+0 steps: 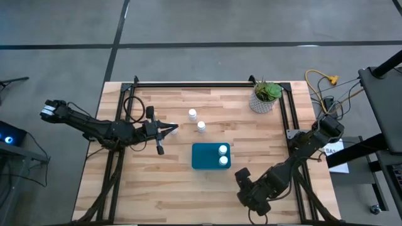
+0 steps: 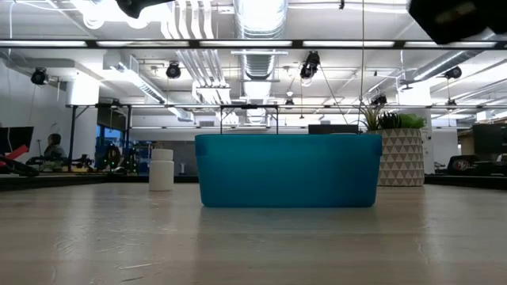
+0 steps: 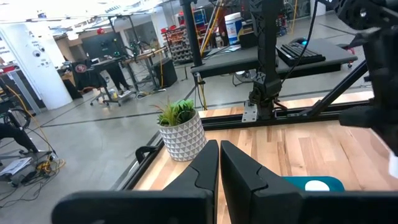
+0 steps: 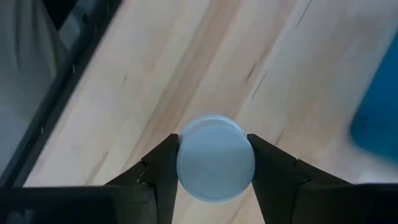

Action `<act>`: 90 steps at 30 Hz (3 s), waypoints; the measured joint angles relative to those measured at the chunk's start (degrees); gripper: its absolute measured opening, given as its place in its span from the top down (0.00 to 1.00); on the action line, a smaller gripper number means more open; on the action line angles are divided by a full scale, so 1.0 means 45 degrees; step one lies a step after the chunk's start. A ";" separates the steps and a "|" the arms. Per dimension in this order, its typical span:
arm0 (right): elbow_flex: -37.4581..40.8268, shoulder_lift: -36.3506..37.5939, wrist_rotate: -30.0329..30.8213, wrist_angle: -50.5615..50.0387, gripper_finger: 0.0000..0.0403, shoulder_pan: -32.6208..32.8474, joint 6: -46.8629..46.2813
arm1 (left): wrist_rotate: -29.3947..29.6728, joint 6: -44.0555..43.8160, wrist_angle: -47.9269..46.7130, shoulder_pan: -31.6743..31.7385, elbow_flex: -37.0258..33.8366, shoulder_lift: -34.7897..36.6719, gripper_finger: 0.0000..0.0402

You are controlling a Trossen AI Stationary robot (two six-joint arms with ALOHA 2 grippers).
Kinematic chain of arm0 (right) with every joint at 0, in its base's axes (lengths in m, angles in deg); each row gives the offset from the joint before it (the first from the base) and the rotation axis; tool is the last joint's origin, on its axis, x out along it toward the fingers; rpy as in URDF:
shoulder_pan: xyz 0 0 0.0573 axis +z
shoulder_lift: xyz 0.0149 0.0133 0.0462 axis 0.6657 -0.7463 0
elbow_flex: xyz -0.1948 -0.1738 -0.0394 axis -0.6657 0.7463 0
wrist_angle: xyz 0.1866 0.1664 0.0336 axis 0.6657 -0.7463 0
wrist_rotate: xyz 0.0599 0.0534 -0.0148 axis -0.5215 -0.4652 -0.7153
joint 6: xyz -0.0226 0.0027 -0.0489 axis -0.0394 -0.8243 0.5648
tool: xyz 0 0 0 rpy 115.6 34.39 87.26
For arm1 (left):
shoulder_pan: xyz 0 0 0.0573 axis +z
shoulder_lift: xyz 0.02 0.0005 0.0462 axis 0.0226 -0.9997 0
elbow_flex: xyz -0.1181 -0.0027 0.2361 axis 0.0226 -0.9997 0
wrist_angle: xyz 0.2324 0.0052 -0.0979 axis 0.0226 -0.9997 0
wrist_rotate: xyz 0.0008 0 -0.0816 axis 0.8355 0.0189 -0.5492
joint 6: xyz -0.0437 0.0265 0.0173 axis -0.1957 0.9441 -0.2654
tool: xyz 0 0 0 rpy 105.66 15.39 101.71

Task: Pick and place pill bottles into a basket
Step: Put the white pill bottle into the blue bin

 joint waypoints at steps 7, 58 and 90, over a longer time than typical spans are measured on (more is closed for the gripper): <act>-0.0964 0.0005 0.0264 0.0022 0.62 -0.0681 0.1444 | 0.0002 -0.0002 0.0000 -0.0002 0.0000 0.0000 1.00; -0.2051 -0.0921 -0.0408 -0.0001 0.61 -0.6279 0.5011 | 0.0002 0.0095 -0.0005 0.0000 0.0015 0.0000 1.00; -0.5964 -0.4581 -0.0981 -0.3028 0.61 -0.6531 0.5822 | 0.0007 0.0075 -0.0005 -0.0002 0.0015 0.0000 1.00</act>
